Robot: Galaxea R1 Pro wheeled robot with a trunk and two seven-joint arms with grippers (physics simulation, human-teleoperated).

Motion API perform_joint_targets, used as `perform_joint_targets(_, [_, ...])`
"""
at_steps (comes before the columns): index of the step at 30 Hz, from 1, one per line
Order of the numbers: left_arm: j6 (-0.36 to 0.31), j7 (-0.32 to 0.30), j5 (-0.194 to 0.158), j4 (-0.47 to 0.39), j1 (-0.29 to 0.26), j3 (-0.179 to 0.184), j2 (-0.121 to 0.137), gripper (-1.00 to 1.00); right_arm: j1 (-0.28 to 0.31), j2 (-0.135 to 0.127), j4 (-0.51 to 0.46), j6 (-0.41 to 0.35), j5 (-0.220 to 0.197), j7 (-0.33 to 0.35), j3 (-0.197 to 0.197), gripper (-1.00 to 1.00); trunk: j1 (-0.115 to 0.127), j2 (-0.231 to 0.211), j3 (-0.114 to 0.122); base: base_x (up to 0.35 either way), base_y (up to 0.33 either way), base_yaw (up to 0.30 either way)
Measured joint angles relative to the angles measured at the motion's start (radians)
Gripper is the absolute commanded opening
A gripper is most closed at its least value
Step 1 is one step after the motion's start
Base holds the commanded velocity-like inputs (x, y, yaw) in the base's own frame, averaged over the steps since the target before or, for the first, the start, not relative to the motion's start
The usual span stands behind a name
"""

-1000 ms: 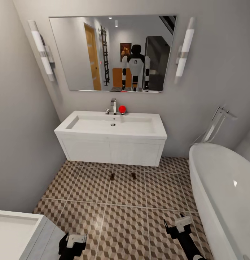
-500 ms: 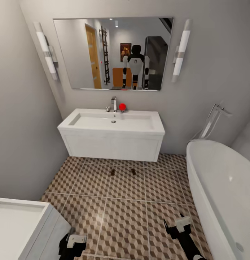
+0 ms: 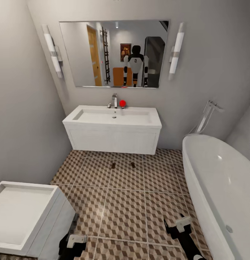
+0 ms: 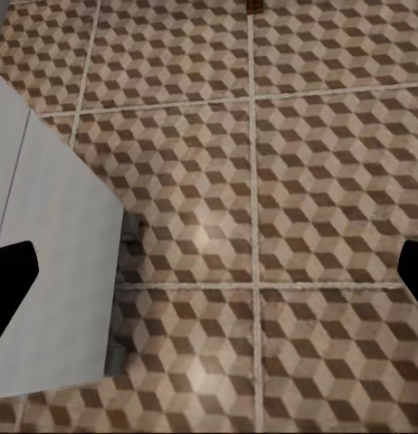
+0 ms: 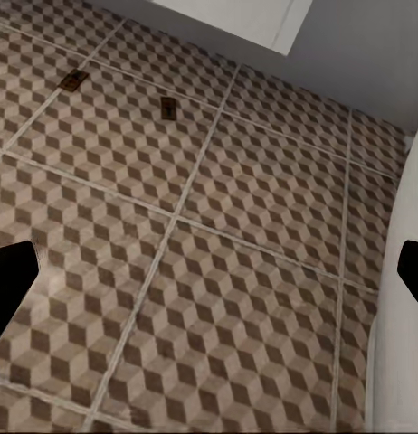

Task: Take the four mousetraps from the cabinet in the bathroom and place them on the bathroom floor. Make sure all four end up on the same floor surface, and ensure that at least two of them are either under or directly next to the same bathroom sink.

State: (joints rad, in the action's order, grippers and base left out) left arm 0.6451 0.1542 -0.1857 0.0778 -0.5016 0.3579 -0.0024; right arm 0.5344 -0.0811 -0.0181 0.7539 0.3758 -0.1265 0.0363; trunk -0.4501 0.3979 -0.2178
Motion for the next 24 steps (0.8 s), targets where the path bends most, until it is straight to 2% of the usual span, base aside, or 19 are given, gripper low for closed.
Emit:
perform_joint_targets(9, [0.0, 0.0, 0.0, 0.0, 0.0, 0.0, 0.0, 1.0, 0.0, 0.001, 0.0, 0.0, 0.0, -0.001, 0.0, 1.0, 0.0, 0.0, 0.0, -0.339, 0.0, 0.001])
perform_joint_targets(14, [0.0, 0.0, 0.0, 0.0, 0.0, 0.0, 0.0, 1.0, 0.0, 0.001, 0.0, 0.0, 0.0, -0.003, 0.0, 1.0, 0.0, 0.0, 0.0, -0.314, 0.0, 0.154])
perform_joint_targets(24, [0.0, 0.0, 0.0, 0.0, 0.0, 0.0, 0.0, 1.0, 0.0, 0.002, 0.0, 0.0, 0.0, -0.015, 0.0, 1.0, 0.001, 0.0, 0.0, -0.074, 0.0, 0.242])
